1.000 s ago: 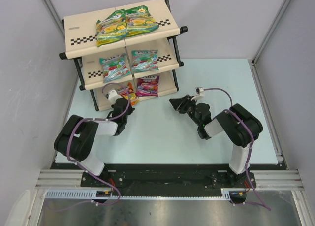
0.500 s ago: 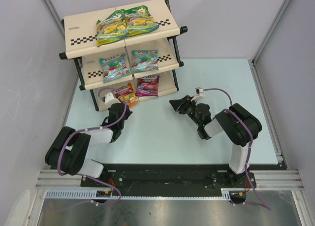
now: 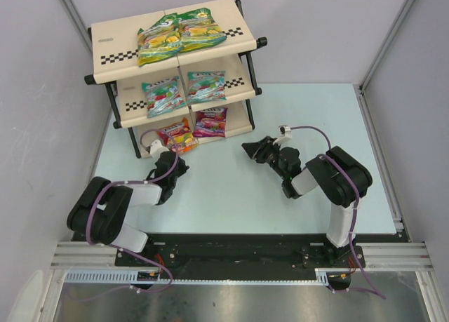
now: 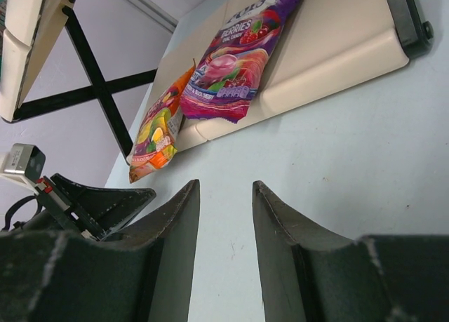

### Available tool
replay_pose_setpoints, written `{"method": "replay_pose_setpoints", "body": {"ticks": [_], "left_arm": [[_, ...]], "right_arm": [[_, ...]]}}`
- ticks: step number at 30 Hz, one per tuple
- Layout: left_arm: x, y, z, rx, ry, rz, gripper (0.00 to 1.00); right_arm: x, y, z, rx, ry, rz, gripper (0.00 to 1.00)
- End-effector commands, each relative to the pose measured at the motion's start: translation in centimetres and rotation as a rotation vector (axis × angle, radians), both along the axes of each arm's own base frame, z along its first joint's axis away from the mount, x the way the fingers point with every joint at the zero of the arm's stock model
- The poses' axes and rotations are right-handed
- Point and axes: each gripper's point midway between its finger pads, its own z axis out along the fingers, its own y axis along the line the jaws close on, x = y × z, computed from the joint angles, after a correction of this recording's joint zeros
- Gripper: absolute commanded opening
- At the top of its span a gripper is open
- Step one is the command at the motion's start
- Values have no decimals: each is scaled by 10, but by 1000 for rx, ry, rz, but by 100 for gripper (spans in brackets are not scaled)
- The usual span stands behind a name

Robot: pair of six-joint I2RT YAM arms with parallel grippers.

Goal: Place and organize the candy bags onto the shelf

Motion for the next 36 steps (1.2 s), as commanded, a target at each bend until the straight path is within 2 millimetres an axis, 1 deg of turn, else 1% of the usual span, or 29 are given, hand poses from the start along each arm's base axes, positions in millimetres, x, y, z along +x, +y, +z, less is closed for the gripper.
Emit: {"method": "replay_pose_setpoints", "body": {"ticks": [1, 3, 6, 9, 16, 20, 21, 25, 36], "left_arm": [[10, 3, 1, -33, 20, 38, 0], [9, 10, -4, -22, 40, 62, 0], [11, 18, -6, -16, 46, 85, 0], [15, 25, -7, -10, 45, 95, 0], [28, 38, -3, 1, 50, 125, 0], [35, 39, 2, 11, 44, 120, 0], [40, 38, 5, 11, 38, 121, 0], [49, 42, 6, 22, 45, 124, 0], [66, 39, 13, 19, 34, 109, 0]], "right_arm": [[2, -1, 25, 66, -94, 4, 40], [1, -2, 26, 71, -94, 6, 40], [2, -3, 23, 76, -86, 5, 40], [2, -4, 25, 83, -91, 8, 40], [1, -5, 24, 92, -88, 7, 40], [1, -6, 24, 101, -86, 9, 40], [2, -7, 23, 102, -85, 7, 40], [2, -8, 23, 108, -84, 6, 40], [2, -10, 22, 122, -78, 9, 40]]}}
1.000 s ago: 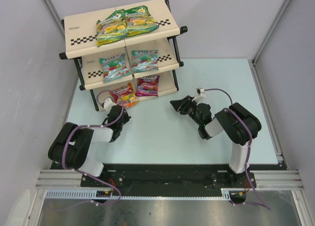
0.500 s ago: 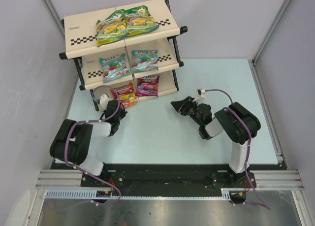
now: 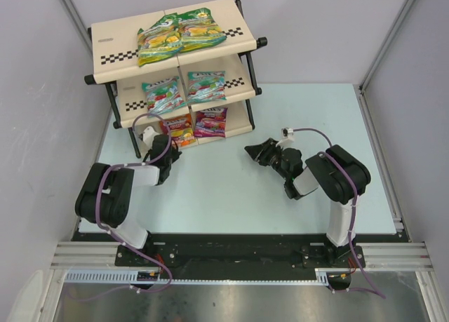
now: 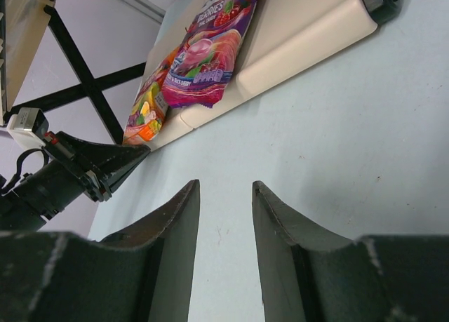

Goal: Place and organize the candy bags onto the shelf

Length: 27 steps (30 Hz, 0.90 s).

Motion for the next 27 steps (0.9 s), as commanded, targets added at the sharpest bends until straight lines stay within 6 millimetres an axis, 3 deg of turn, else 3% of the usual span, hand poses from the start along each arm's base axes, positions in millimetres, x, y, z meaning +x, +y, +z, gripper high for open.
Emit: {"method": "replay_pose_setpoints", "body": {"ticks": [1, 13, 27], "left_arm": [[19, -3, 15, -4, -43, -15, 0], [25, -5, 20, 3, -59, -42, 0], [-26, -19, 51, -30, -192, -199, 4]], "right_arm": [[4, 0, 45, 99, -166, -2, 40], [4, -2, 44, 106, -164, -2, 40], [-3, 8, 53, 81, -212, 23, 41]]}}
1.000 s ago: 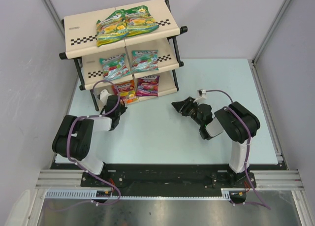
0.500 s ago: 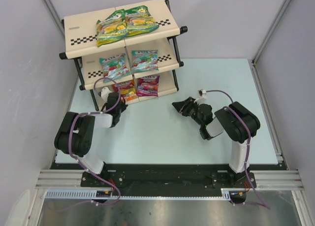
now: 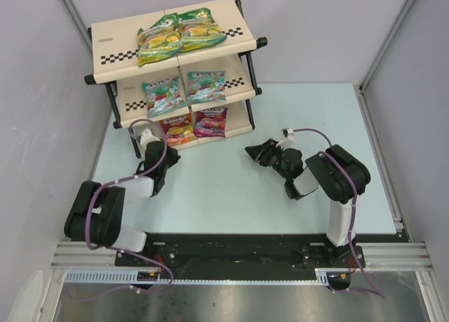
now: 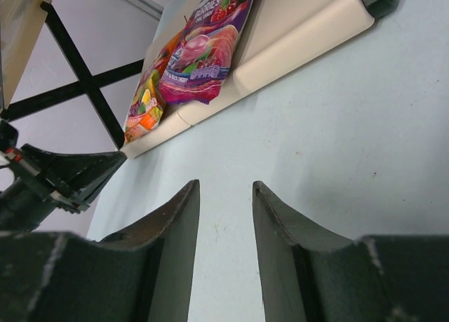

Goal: Place and organize the candy bags onto the shelf

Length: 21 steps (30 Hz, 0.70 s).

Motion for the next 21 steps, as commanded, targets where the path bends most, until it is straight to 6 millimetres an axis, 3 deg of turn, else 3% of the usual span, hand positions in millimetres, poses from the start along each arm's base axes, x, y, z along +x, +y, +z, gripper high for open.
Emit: {"method": "replay_pose_setpoints", "body": {"ticks": [1, 3, 4, 5, 6, 8, 11, 14, 15, 16, 17, 21], "left_arm": [[-14, -8, 28, -5, -112, -90, 5], [-21, -11, 33, 14, -133, -135, 9], [-27, -11, 39, 21, -159, -151, 13], [-31, -13, 41, 29, -170, -169, 23], [-33, -12, 45, 50, -188, -181, 42], [-40, -9, 51, 85, -218, -192, 58], [-46, -6, 58, 129, -254, -212, 73], [-49, -6, 58, 159, -266, -234, 82], [-49, -7, 58, 160, -267, -240, 83], [-50, -7, 57, 161, -268, -241, 84], [-50, -7, 56, 170, -269, -245, 85], [-50, -10, 52, 155, -260, -259, 86]], "right_arm": [[-1, 10, 52, 65, -208, 17, 41], [1, 17, 62, 43, -224, 18, 45], [2, 21, 55, 13, -192, 18, 48], [4, 23, 61, 7, -201, 6, 52], [9, 31, 71, -6, -233, 9, 53], [10, 45, 70, -31, -221, 21, 56], [25, 61, 74, -31, -224, 7, 60], [46, 78, 67, -25, -218, 6, 64], [51, 82, 48, -49, -183, 7, 65], [61, 89, 58, -33, -203, 4, 65], [65, 92, 55, -38, -198, 4, 66], [89, 86, 38, -92, -138, -98, 66]]}}
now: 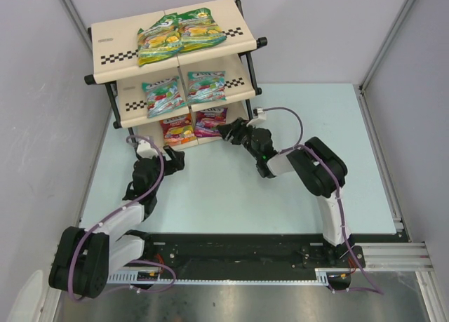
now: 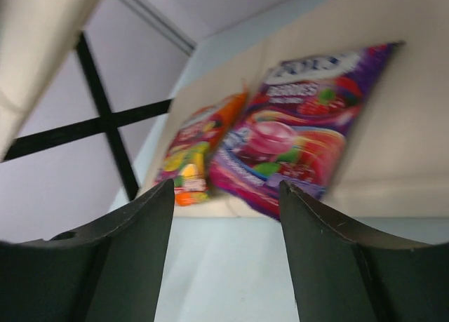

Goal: Place and organize the candy bags onto the shelf

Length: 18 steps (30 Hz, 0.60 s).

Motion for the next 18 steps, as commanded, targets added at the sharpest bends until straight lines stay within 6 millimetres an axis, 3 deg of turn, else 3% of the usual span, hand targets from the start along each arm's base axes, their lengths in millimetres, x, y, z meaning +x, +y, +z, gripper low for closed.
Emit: {"method": "replay_pose_setpoints", "body": {"ticks": [1, 8, 14, 18], "left_arm": [[2, -5, 6, 13, -40, -46, 86], [2, 0, 8, 41, -47, -27, 88], [-1, 4, 15, 42, -72, -14, 90], [-1, 5, 14, 41, -68, -15, 90]], "right_arm": [[26, -10, -21, -69, 62, -129, 66], [48, -17, -35, -123, 113, -205, 66], [64, -6, -42, -145, 146, -202, 66], [70, -1, -58, -188, 194, -210, 65]]}}
